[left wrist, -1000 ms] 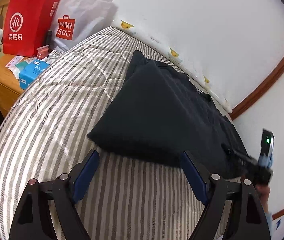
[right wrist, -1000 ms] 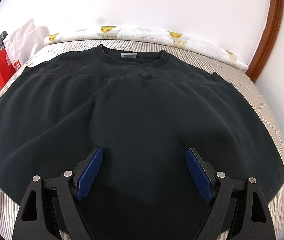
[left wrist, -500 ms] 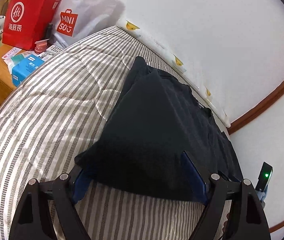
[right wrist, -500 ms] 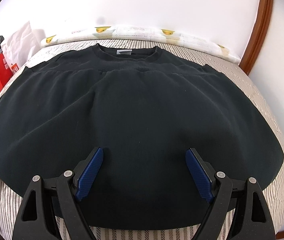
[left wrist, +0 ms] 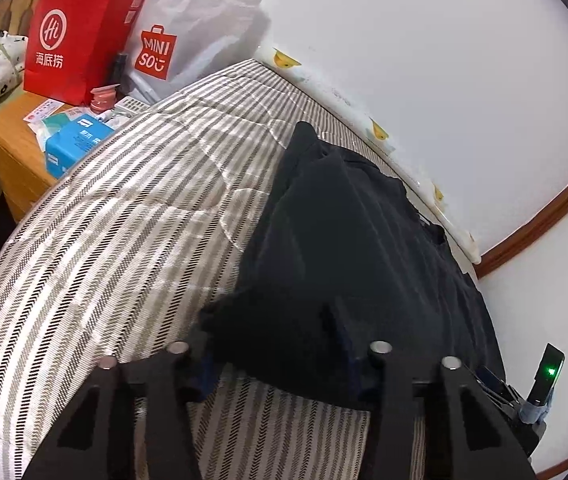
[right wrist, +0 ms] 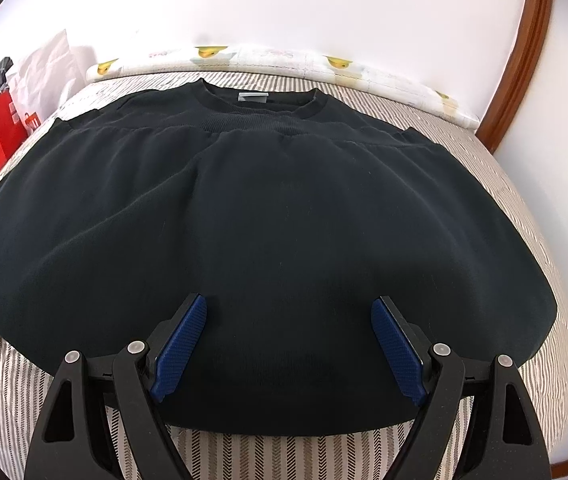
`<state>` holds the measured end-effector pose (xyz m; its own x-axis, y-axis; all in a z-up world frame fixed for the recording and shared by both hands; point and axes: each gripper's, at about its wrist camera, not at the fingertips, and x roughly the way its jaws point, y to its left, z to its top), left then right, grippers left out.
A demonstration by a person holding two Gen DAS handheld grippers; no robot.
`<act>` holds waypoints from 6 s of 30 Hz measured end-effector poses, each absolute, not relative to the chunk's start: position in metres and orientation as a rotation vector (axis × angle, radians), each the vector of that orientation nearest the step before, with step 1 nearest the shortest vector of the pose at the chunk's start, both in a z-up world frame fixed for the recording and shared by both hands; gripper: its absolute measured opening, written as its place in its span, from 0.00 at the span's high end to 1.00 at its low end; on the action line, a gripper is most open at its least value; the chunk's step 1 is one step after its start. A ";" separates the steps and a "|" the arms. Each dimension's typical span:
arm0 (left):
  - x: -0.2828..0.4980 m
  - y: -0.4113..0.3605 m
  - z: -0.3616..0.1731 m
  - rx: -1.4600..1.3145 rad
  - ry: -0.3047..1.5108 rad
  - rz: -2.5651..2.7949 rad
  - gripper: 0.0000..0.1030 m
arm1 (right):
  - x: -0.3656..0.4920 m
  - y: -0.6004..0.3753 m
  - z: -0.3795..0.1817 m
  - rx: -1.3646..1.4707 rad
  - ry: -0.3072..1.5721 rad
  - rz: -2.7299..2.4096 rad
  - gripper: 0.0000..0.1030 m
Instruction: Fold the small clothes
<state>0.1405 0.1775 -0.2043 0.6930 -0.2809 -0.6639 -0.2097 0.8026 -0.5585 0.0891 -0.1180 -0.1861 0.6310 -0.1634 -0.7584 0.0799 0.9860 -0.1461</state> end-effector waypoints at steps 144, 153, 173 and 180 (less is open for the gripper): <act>0.104 0.153 -0.172 -0.437 0.807 -0.306 0.40 | 0.081 -0.006 -0.116 0.024 0.752 0.384 0.19; 0.124 0.160 -0.191 -0.577 0.846 -0.230 0.42 | 0.082 -0.022 -0.127 -0.009 0.779 0.323 0.19; 0.136 0.074 -0.117 -0.237 0.748 -0.045 0.83 | 0.029 -0.173 -0.149 0.129 0.796 0.093 0.19; 0.146 -0.036 -0.072 -0.057 0.668 -0.280 0.83 | 0.001 -0.229 -0.138 0.202 0.726 0.014 0.19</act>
<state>0.1457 -0.0358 -0.0721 0.7487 -0.2745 -0.6034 0.2382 0.9609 -0.1415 0.0008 -0.2292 -0.1383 0.7487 0.0829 -0.6577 0.0571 0.9804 0.1885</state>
